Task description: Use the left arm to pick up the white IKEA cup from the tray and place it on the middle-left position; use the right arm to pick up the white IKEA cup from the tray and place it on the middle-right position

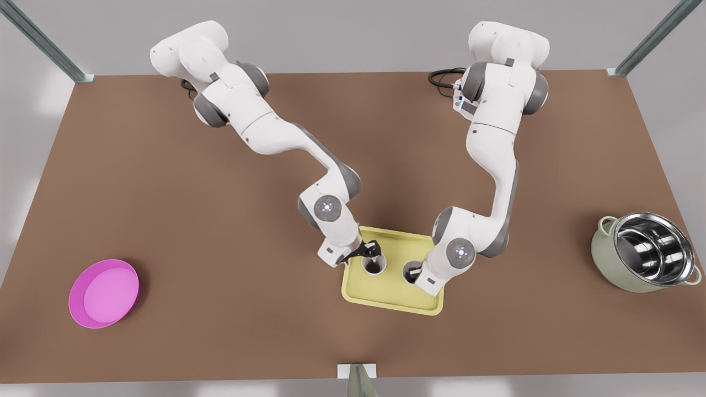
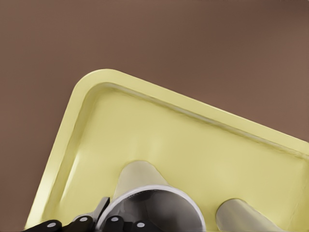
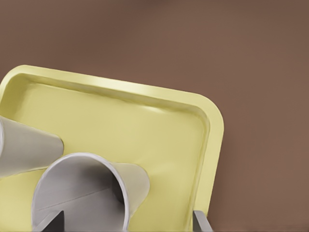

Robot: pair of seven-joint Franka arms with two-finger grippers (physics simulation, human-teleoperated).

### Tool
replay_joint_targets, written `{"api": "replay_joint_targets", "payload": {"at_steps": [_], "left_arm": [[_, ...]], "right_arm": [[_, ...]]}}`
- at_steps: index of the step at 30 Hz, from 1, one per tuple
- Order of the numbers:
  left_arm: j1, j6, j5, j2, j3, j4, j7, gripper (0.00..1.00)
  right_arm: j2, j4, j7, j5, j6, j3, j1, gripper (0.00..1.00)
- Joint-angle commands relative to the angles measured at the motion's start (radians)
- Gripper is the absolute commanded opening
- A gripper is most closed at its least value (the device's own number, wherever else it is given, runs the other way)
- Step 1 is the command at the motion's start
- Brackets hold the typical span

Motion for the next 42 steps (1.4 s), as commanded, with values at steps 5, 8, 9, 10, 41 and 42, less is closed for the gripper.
{"api": "replay_joint_targets", "payload": {"at_steps": [5,8,9,10,41,42], "left_arm": [[0.004,-0.015,-0.021,-0.040,0.046,0.023,-0.077,0.11],[0.144,-0.135,-0.024,-0.080,0.062,0.077,-0.063,0.11],[0.199,-0.136,-0.025,-0.080,0.062,0.077,0.028,0.11],[0.244,-0.141,-0.025,-0.079,0.062,0.077,0.138,0.11],[0.254,-0.004,-0.022,0.017,0.060,0.066,0.491,1.00],[0.254,-0.007,-0.022,0.014,0.060,0.066,0.491,1.00]], "right_arm": [[0.031,0.002,0.159,0.003,0.045,-0.026,0.011,0.99],[0.052,0.002,0.161,0.003,0.071,-0.020,0.023,0.95],[0.052,0.002,0.162,0.004,0.089,-0.015,0.023,0.95],[0.054,0.002,0.162,0.004,0.094,-0.012,0.023,0.94],[-0.130,-0.005,-1.000,-0.154,-0.320,-0.096,-0.506,0.00],[-0.124,-0.012,-1.000,-0.154,-0.325,-0.096,-0.506,0.00]]}}
